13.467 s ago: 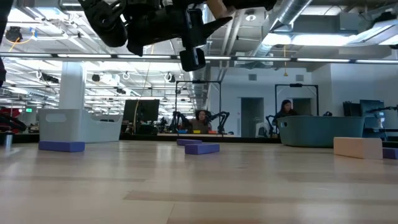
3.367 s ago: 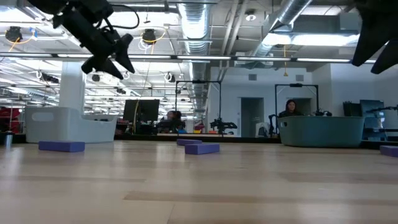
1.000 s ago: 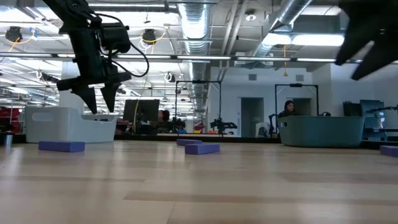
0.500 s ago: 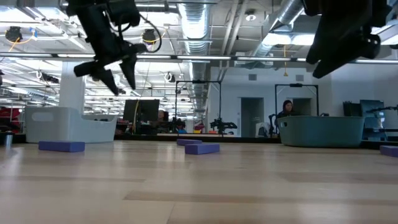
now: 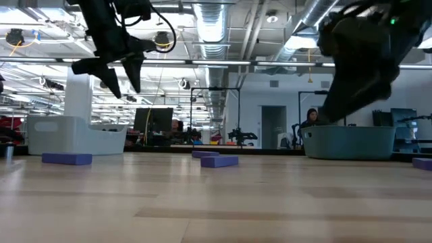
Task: Sort & place blocks by color
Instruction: Put the light brown block into the white bin
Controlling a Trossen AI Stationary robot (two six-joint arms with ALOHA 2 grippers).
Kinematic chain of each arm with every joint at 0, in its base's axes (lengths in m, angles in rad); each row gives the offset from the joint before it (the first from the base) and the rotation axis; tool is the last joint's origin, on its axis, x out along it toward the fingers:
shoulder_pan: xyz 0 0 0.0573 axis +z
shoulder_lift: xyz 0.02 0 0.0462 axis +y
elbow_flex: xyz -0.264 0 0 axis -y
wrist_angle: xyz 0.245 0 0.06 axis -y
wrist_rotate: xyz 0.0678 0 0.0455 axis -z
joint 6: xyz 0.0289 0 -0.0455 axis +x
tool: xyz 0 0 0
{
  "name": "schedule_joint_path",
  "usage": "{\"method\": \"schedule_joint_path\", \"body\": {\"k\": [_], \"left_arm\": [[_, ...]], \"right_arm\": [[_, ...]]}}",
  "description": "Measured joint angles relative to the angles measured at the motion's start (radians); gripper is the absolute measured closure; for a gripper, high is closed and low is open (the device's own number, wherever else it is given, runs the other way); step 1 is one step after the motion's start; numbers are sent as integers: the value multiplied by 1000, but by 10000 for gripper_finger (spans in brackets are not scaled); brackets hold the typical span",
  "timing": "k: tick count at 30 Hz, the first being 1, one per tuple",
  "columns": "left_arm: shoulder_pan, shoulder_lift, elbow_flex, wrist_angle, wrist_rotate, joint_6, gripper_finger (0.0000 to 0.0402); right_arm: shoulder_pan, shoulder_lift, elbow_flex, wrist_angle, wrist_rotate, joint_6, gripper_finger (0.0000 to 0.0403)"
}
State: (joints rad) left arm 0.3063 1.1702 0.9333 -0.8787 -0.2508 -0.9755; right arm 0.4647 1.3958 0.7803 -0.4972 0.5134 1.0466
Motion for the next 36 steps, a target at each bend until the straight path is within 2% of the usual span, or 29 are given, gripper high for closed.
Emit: {"method": "schedule_joint_path", "body": {"k": [5,8,11,17,19,22,25,30,36], "left_arm": [[2,0,0,-39,-21,28,168],[41,1,0,-30,-49,61,168],[137,13,0,31,-18,159,168],[408,88,2,192,78,372,168],[492,135,16,233,112,430,168],[597,223,57,224,111,524,168],[681,333,112,161,108,601,168],[743,508,188,44,142,678,168],[766,629,241,37,130,706,168]], "right_arm": [[-47,-23,-132,316,-107,-2,212],[-67,-24,-157,392,-125,-1,222],[-106,-24,-159,409,-152,-7,230],[-257,-24,-159,428,-269,-76,235],[-318,-24,-159,429,-301,-80,234],[-412,-24,-159,461,-349,-80,235],[-495,-24,-159,512,-406,-80,236],[-597,-24,-159,584,-505,-79,235],[-646,-24,-159,613,-549,-78,237]]}}
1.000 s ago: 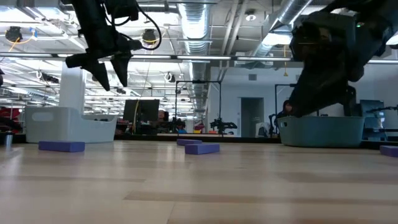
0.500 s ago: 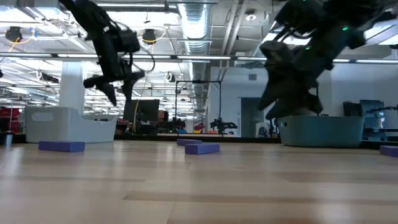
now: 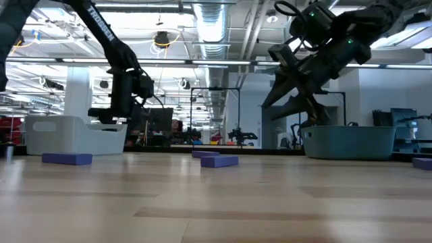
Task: Sort & place blocks by color
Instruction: Put the light brown block into the white bin
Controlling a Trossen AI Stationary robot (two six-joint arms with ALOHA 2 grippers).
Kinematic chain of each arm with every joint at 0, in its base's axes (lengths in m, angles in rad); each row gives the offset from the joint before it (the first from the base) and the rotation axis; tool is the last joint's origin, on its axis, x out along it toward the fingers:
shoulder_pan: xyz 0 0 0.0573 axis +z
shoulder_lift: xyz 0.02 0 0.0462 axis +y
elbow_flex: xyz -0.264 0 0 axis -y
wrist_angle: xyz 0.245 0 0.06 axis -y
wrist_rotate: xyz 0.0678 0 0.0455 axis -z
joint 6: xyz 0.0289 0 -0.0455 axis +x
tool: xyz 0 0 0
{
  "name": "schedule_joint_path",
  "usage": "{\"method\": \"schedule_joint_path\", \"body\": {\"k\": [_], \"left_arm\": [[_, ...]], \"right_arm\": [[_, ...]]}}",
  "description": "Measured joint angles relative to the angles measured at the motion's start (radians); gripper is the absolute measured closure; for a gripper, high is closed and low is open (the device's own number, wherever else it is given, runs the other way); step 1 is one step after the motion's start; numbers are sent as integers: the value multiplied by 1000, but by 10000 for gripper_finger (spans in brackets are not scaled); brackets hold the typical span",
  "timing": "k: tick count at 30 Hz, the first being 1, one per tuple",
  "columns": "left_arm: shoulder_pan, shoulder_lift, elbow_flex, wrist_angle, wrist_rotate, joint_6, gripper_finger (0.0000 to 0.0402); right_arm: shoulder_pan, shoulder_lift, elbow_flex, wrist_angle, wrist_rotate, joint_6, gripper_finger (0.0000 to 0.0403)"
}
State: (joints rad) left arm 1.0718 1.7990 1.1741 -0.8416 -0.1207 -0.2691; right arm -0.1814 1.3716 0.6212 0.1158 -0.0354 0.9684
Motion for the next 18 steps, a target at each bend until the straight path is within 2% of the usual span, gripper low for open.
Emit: {"method": "schedule_joint_path", "body": {"k": [4,9,11,15,18], "left_arm": [[6,22,41,-3,0,20,168],[6,19,112,-54,-67,58,168],[9,19,120,-28,-94,84,168],[35,31,120,-18,-95,97,168],[55,63,117,-68,-63,95,168]], "right_arm": [[-13,0,0,0,-17,5,239],[-19,0,0,-1,-17,9,239],[-26,0,0,-2,-17,6,239],[-39,0,0,-4,-18,2,239],[-51,0,0,-3,-17,2,239]]}}
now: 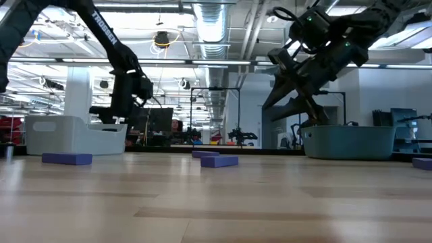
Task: Sort & place blocks by color
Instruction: Put the light brown block into the white bin
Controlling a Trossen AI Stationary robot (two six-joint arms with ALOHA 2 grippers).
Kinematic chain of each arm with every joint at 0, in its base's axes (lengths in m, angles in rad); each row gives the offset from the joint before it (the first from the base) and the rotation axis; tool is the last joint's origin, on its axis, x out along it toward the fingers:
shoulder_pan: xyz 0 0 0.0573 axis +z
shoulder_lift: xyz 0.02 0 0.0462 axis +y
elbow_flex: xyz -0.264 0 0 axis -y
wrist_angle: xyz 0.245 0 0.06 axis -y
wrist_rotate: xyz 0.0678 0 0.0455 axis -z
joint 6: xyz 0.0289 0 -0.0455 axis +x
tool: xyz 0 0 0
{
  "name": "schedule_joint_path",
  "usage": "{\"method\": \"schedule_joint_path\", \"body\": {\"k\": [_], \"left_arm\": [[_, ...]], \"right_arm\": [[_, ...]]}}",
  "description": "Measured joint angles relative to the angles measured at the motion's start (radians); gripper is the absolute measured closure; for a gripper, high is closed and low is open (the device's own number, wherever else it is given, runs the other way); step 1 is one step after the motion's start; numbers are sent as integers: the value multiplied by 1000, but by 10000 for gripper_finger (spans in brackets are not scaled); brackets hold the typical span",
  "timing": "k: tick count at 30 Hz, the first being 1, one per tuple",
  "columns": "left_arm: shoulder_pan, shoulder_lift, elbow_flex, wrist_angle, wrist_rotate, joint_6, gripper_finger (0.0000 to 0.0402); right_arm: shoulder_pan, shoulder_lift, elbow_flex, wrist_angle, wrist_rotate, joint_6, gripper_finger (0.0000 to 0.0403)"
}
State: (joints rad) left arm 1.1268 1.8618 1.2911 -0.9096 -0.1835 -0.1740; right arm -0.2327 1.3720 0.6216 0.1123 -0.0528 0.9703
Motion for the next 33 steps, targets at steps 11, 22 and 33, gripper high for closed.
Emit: {"method": "schedule_joint_path", "body": {"k": [11,22,33], "left_arm": [[8,32,7,19,38,5,170],[8,31,7,13,12,71,304],[-38,30,11,-1,43,100,398]], "right_arm": [[-34,0,0,0,0,-3,241],[-35,0,1,2,8,16,241],[-31,0,1,1,12,17,241]]}}
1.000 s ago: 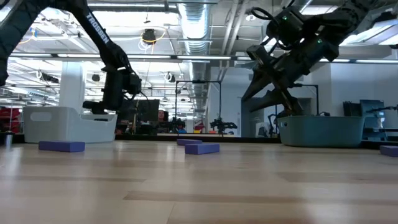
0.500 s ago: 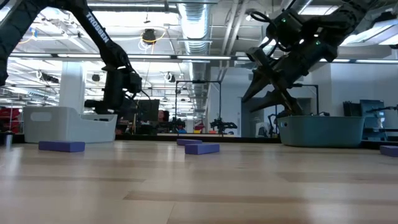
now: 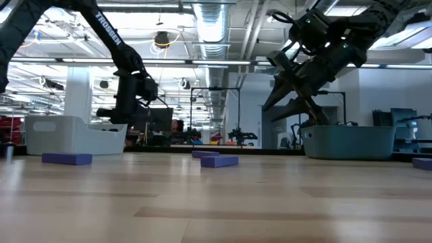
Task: Sort & place blocks by color
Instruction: Put the light brown block into the white bin
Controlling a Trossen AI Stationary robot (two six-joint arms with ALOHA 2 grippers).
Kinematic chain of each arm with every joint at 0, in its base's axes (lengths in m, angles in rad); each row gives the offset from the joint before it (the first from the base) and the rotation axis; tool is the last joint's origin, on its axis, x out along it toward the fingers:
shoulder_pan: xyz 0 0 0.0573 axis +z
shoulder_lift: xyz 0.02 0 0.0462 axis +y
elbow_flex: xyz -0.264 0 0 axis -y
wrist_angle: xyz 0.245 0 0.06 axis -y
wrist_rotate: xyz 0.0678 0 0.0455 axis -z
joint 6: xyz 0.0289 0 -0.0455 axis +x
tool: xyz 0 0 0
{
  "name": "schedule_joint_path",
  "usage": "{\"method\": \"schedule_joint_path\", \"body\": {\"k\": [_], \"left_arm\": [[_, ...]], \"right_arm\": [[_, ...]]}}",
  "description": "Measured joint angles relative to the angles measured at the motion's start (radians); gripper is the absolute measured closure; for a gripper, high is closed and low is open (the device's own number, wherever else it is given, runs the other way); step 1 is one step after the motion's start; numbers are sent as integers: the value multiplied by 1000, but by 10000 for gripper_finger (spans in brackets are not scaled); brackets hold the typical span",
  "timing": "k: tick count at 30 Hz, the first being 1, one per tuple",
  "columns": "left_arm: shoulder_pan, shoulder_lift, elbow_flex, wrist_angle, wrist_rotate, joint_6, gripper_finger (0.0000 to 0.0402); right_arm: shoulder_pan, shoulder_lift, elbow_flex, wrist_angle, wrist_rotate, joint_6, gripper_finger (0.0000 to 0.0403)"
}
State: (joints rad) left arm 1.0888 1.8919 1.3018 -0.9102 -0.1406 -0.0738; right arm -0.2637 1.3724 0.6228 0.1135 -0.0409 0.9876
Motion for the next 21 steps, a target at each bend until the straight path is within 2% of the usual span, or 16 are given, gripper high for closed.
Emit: {"method": "schedule_joint_path", "body": {"k": [8,13,21], "left_arm": [[-93,0,-1,-25,40,0,399],[-151,0,6,-45,119,1,401],[-227,0,78,-44,125,28,401]], "right_arm": [[30,0,0,0,-7,6,241],[60,0,0,-1,-7,15,241],[89,0,0,-2,7,29,241]]}}
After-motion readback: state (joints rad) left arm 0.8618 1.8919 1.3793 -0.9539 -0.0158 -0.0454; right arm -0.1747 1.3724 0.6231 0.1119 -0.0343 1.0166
